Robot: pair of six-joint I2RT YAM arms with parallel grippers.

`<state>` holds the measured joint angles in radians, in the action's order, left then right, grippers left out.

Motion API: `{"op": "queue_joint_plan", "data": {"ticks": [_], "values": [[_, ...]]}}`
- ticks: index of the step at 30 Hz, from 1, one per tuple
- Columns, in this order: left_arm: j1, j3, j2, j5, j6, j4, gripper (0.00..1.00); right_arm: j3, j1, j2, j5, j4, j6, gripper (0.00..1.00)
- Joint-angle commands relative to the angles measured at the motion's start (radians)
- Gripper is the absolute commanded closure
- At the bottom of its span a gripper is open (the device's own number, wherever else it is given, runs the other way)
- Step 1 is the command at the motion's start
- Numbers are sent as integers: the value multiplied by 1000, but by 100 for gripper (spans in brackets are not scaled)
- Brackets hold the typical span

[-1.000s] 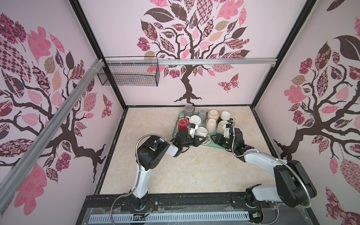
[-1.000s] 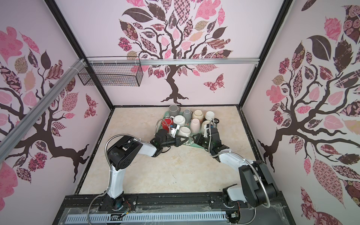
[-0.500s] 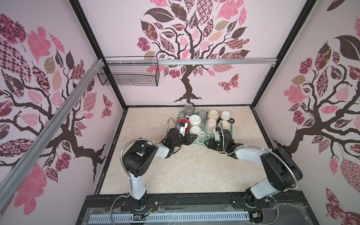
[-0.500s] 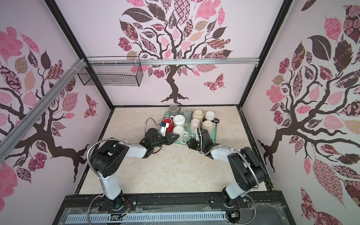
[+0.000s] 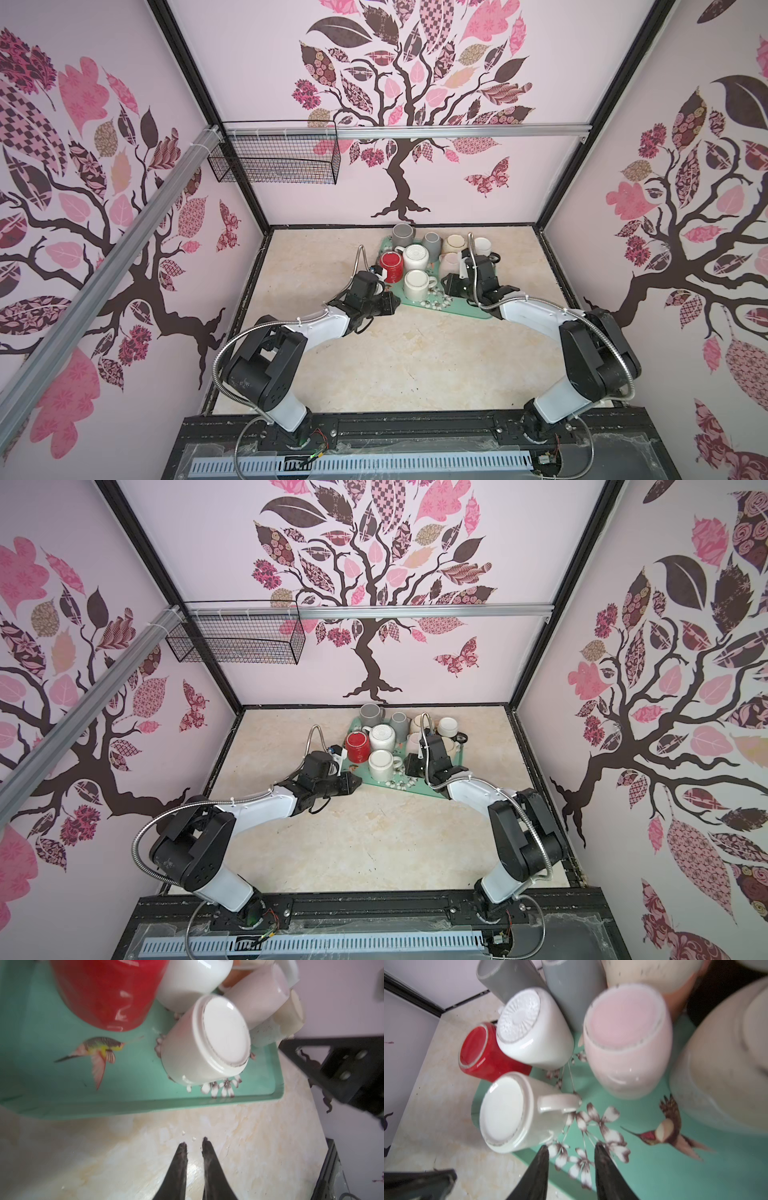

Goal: Turn the mug right side up
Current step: Rotate the mug on the tray.

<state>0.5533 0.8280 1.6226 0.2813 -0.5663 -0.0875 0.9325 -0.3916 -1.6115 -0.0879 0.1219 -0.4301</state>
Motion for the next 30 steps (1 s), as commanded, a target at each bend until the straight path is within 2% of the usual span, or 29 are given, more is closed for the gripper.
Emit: {"op": "queue_joint_plan", "data": {"ticks": [1,4,8,15,24,30], "values": [[57,78,29,-36,55,117,84,108,-4,-84,5,-20,74,63],[99,116,56,-27,62,143,86,184,-4,-159,2,-39,100,68],[105,155,91,28,48,138,88,262,-4,-243,31,-74,141,78],[70,254,162,76,13,143,88,297,-5,-316,-76,-96,213,80],[-57,310,204,85,-34,170,87,243,-18,-268,-231,-84,208,81],[-65,323,242,96,-34,203,85,111,-64,-198,-240,-64,160,81]]}}
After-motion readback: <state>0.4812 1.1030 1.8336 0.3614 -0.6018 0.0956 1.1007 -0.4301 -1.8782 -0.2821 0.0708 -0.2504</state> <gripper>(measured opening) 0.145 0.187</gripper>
